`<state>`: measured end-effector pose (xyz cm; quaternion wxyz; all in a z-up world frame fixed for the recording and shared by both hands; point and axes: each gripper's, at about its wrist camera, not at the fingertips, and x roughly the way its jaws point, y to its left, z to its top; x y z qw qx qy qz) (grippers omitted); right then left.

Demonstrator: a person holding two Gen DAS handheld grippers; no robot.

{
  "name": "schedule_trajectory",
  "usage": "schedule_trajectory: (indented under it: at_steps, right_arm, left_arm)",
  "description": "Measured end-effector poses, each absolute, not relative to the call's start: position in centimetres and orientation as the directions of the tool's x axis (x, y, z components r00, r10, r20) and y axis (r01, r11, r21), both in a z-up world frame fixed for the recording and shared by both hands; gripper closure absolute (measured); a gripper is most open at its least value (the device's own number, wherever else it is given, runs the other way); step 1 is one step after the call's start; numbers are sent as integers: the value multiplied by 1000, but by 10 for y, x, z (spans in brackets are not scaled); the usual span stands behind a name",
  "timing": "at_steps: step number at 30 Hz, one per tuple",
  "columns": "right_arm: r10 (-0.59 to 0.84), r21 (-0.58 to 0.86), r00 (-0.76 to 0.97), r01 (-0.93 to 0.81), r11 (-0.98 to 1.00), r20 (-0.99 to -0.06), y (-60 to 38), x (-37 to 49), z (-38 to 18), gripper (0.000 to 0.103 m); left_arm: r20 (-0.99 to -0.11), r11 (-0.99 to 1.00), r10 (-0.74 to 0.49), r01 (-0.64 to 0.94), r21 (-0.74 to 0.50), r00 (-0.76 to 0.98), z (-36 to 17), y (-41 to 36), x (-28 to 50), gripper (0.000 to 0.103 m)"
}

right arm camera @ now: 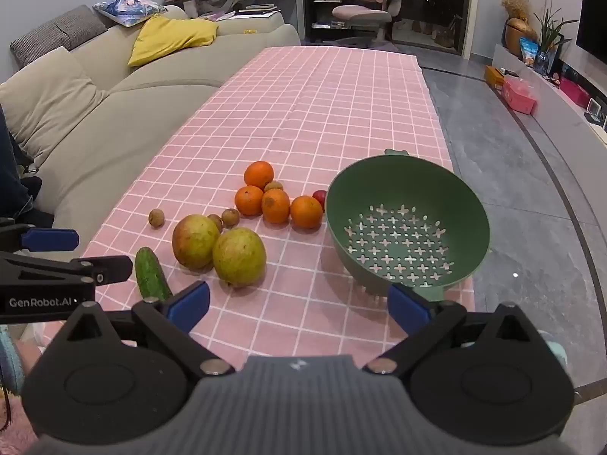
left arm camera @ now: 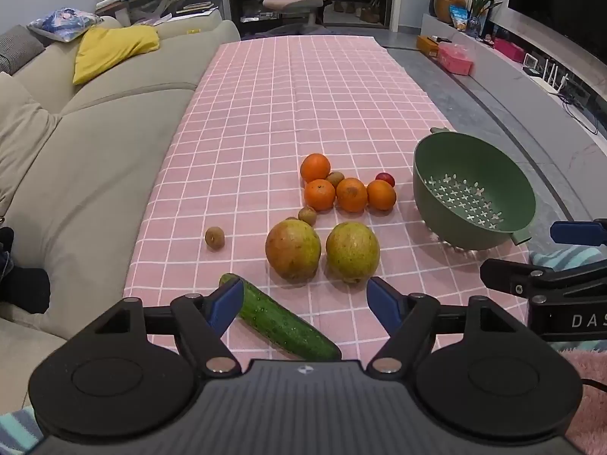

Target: Organize fruits

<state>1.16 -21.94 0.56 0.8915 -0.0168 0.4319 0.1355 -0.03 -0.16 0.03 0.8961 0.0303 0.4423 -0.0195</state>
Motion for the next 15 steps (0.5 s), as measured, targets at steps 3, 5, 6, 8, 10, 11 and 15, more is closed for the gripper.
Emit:
schedule_trajectory:
  at_steps: [3, 5, 6, 8, 10, 11, 15]
  right_arm:
    - [223, 85, 587, -255, 963, -778, -219, 13, 7, 7]
    - [223, 86, 588, -252, 964, -778, -220, 14, 8, 7]
    - [224, 87, 588, -251, 964, -777, -220, 14, 8, 7]
    - [223, 88, 590, -249, 965, -776, -220, 12, 5, 7]
    - [220, 87, 590, -245, 966, -777, -220, 12, 3, 7]
    - [218, 86, 591, -243, 966, -777, -220, 11, 3, 7]
    - [215, 87, 582, -241, 967, -784, -221, 15, 3, 7]
  left_arm:
    - [-796, 998, -2, 53, 37, 605, -3, 0, 1, 16]
    - [-799, 998, -1, 52, 38, 602, -4, -1, 0, 16]
    - [-800, 998, 0, 51, 38, 600, -4, -1, 0, 16]
    - [-810, 998, -1, 48, 33, 587, -3, 3, 5, 16]
    - [-809, 998, 4, 48, 40, 588, -4, 1, 2, 16]
    - [-809, 998, 4, 48, 40, 588, -4, 1, 2, 16]
    - [-809, 998, 4, 48, 40, 588, -4, 2, 3, 16]
